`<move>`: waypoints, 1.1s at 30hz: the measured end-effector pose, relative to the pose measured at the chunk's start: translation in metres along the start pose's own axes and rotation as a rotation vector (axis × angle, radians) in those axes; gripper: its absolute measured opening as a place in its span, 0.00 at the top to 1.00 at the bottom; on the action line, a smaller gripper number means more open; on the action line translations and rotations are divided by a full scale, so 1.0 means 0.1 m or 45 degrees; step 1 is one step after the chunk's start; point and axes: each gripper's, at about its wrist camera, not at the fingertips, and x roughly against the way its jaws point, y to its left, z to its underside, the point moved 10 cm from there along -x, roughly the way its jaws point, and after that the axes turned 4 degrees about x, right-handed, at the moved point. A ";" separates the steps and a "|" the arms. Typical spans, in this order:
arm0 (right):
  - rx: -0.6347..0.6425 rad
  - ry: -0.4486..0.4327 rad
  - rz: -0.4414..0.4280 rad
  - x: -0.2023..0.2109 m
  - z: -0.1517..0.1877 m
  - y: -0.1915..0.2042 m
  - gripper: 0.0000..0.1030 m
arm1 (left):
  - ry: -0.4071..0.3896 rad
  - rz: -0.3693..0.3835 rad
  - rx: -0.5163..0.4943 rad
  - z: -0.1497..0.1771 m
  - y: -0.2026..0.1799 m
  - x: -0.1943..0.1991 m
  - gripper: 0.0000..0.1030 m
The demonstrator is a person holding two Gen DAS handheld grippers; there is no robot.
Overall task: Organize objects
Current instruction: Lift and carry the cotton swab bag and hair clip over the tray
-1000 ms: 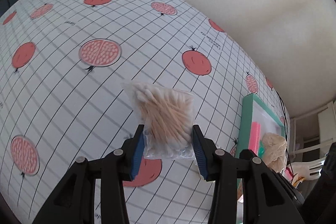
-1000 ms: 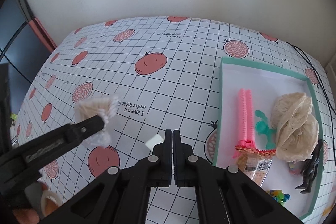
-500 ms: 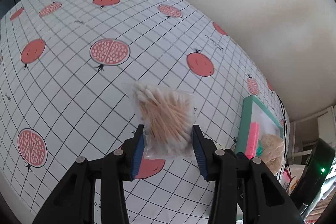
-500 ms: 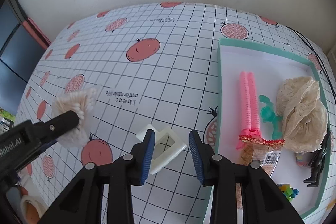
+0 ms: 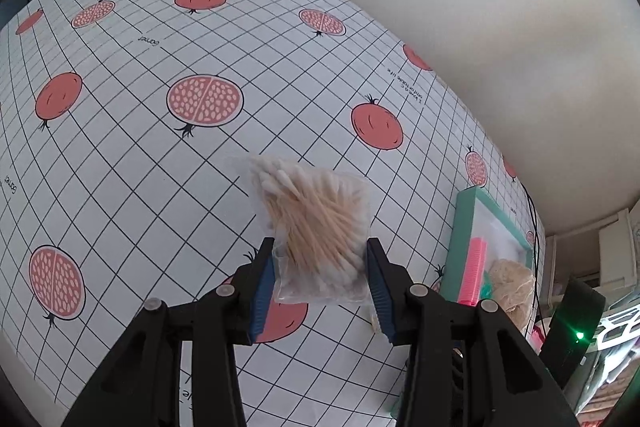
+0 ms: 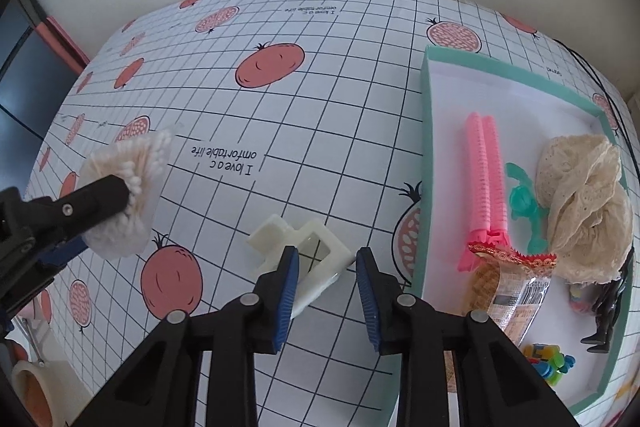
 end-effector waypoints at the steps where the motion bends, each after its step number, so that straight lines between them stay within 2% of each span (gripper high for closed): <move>1: -0.003 0.002 0.000 0.00 0.00 0.00 0.69 | 0.006 -0.002 0.000 0.01 0.00 -0.01 0.56; 4: -0.009 0.015 0.019 0.00 0.00 -0.02 0.70 | 0.013 -0.003 0.002 0.02 0.00 -0.04 0.56; 7: 0.055 0.046 0.050 0.01 0.01 0.02 0.71 | 0.010 0.001 0.001 0.02 -0.02 -0.03 0.56; 8: 0.071 0.052 0.055 0.01 0.02 0.03 0.75 | 0.008 0.003 0.001 0.02 -0.03 -0.02 0.56; 10: 0.084 0.068 0.071 0.01 0.03 0.03 0.75 | 0.004 0.010 0.003 0.01 -0.04 -0.01 0.56; 13: 0.067 0.060 0.017 0.03 0.01 0.05 0.75 | -0.004 0.017 -0.001 0.00 -0.06 0.02 0.56; 16: 0.080 0.054 0.057 0.06 0.01 0.01 0.76 | -0.009 0.014 -0.005 0.00 -0.07 0.03 0.56; 19: 0.054 0.071 0.027 0.04 0.03 0.00 0.77 | 0.000 0.020 0.008 0.00 -0.06 0.02 0.56; 23: 0.069 0.080 0.050 0.00 0.04 0.00 0.80 | -0.004 0.020 0.012 0.00 -0.06 0.02 0.56; 33: 0.076 0.076 0.048 -0.01 0.03 0.02 0.81 | -0.011 0.020 0.003 0.00 -0.09 0.04 0.56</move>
